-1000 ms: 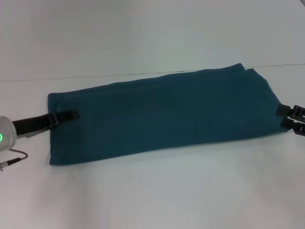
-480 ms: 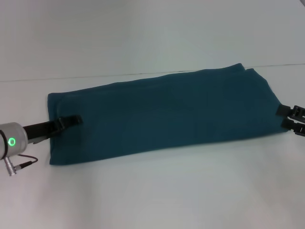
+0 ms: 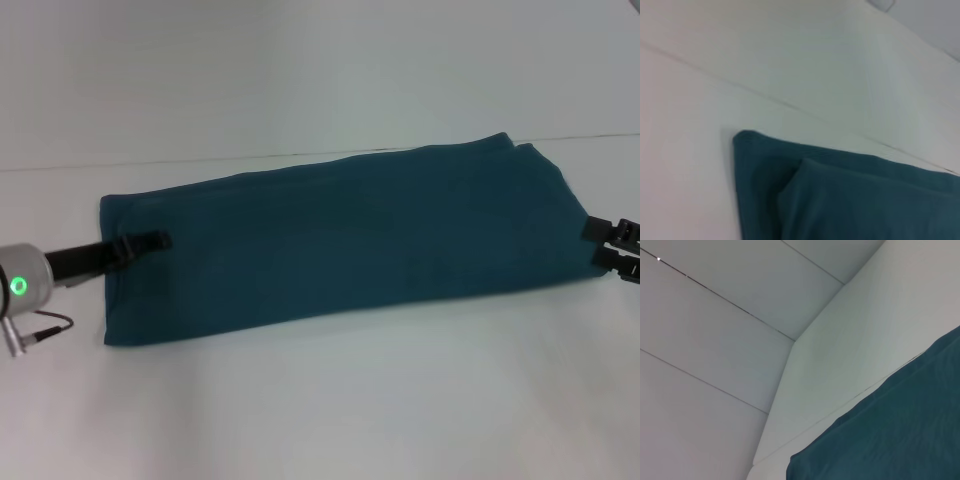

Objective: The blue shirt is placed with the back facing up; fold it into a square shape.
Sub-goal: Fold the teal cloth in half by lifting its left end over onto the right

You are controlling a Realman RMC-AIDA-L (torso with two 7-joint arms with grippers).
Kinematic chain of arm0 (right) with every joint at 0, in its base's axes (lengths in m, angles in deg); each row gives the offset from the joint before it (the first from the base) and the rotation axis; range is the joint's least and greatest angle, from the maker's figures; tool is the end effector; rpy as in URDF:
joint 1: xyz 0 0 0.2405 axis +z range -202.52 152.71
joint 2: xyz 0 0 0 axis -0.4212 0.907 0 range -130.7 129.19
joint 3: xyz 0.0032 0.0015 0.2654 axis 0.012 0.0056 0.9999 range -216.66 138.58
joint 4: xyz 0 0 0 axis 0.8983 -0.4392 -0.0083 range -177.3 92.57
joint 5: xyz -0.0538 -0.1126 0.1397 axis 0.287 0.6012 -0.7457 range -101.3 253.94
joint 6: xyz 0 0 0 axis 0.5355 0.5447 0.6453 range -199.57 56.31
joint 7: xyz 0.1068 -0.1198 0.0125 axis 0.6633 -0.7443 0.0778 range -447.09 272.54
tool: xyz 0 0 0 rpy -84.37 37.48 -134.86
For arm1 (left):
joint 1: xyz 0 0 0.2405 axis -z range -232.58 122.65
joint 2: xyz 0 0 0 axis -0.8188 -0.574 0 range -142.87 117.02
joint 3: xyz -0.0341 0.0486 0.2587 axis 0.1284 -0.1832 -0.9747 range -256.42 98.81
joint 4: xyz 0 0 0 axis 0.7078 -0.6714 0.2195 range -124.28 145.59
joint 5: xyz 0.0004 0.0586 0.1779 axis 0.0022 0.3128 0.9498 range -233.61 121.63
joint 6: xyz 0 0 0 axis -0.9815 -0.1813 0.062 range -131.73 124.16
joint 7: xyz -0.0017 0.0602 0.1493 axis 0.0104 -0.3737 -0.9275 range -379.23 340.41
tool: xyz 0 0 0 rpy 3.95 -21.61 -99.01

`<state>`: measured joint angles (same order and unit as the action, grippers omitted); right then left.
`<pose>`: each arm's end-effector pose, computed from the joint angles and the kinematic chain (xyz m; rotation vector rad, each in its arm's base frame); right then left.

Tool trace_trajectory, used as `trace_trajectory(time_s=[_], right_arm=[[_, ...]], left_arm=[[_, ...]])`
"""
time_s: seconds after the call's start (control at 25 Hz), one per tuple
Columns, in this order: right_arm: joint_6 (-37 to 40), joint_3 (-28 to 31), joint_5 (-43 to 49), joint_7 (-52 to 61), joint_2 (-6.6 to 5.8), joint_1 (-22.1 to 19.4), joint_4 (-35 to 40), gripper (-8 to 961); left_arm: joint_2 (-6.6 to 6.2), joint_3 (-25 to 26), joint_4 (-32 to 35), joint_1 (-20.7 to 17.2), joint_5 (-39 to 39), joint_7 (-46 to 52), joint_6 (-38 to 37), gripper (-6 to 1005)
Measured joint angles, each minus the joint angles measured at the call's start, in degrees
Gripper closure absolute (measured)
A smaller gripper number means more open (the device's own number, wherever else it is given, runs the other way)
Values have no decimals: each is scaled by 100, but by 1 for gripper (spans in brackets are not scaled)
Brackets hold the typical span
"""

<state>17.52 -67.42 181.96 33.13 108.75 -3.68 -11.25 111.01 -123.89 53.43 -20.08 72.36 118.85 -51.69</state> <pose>0.3294 0.3054 0.0711 -1.9815 1.7095 1.0826 -0.2822 0.4036 -0.0262 -1.8582 -1.5803 -0.5022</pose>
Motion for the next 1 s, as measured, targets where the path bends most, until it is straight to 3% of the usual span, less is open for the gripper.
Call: trace_trajectory(time_s=[0.2,0.4,1.0], right_arm=[[4,8,0,0,1,-6,0,30],[-26,9,0,0,1,27,0,30],[-74,8,0,0,-4,45,0,29]], left_arm=[[-42,0,467,-75,602,268,-426,145],[-23,-1,497,49,1297,750,-286,145],[-36,-10,133,209,1542,970,69,146]])
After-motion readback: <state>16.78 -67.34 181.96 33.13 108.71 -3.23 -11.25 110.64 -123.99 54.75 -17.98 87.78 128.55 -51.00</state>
